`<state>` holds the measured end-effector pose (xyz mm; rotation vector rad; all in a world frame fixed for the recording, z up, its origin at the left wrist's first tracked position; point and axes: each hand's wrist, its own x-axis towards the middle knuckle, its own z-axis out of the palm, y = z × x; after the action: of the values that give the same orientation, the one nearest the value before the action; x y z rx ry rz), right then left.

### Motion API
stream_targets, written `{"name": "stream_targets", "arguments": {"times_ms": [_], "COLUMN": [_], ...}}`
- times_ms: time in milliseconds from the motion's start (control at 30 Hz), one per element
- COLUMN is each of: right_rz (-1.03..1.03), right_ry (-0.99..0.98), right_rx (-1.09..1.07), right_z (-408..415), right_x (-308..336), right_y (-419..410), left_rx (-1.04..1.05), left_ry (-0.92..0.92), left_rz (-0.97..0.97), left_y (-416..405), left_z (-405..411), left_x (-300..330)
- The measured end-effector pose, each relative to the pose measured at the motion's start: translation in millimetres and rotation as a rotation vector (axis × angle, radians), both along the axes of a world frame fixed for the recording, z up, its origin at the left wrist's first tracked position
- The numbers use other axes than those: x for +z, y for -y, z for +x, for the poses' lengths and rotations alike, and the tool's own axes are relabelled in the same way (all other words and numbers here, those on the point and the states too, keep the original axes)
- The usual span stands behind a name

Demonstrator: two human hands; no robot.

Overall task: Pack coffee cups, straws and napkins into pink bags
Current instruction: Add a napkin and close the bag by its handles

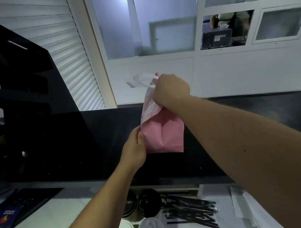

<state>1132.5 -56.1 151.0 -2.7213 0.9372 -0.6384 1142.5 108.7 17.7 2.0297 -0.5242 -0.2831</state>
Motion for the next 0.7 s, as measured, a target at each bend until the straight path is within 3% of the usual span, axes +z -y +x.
{"name": "stream_targets", "arguments": {"times_ms": [367,500,700], "right_rz": [-0.055,-0.187,-0.154], "right_ry": [-0.071,-0.096,-0.129], "right_rx": [0.048,0.056,0.05], "right_z": [-18,-60,-135], "right_x": [7,15,1], "right_y": [-8,-21,-38], "left_rx": [0.037,0.052,-0.007], "left_ry": [-0.012,0.055,0.229], "left_rz": [-0.009,-0.046,0.064], "left_y": [-11,-27,-40], "left_z": [0,-18,-61], "left_x": [-8,5,22]}}
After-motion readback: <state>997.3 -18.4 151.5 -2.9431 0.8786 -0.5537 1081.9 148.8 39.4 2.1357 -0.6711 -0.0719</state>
